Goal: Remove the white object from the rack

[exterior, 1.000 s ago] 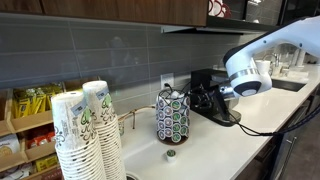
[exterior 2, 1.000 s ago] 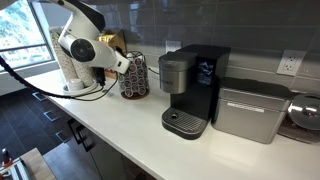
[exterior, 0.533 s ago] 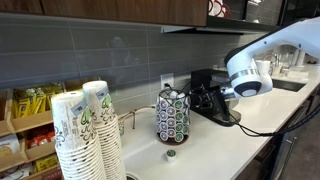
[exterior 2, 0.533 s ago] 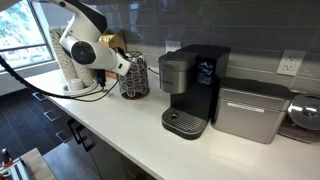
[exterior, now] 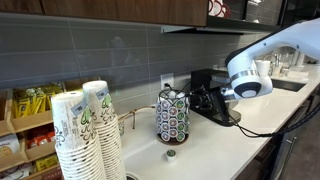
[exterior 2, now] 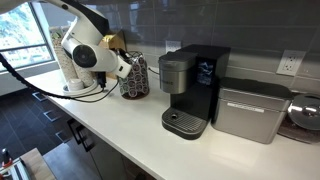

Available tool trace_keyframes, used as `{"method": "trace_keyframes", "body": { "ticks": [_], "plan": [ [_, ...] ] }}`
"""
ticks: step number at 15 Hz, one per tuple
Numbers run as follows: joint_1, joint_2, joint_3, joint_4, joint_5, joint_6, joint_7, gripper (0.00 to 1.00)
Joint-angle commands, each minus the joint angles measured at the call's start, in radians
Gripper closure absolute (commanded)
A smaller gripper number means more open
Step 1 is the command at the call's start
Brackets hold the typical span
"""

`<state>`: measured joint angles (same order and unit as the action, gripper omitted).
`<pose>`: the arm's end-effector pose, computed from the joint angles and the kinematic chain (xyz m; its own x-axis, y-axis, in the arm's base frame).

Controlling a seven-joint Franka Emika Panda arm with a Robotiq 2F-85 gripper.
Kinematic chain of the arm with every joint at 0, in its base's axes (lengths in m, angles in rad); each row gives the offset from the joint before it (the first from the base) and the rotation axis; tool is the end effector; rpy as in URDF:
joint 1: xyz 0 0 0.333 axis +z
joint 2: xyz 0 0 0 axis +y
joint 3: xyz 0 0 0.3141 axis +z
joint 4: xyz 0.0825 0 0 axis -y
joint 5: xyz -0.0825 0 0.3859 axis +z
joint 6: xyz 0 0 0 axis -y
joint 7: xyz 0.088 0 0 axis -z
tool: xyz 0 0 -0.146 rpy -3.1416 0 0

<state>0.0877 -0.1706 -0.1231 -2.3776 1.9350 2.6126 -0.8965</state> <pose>0.5237 -0.0210 0.3910 0.5466 -0.8057 0.2284 -0.1864 -0.3829 -0.9048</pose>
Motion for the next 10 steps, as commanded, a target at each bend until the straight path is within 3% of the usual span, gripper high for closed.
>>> {"method": "trace_keyframes", "body": {
  "ticks": [1, 3, 4, 10],
  "plan": [
    [-0.003, 0.012, -0.011, -0.003, 0.030, -0.044, -0.007, 0.34],
    [-0.003, 0.013, -0.016, -0.002, 0.034, -0.058, -0.005, 0.37],
    [-0.063, 0.015, 0.038, -0.002, 0.031, -0.073, 0.005, 0.36],
    [-0.111, 0.026, 0.067, 0.000, 0.039, -0.121, 0.013, 0.37]
  ]
}}
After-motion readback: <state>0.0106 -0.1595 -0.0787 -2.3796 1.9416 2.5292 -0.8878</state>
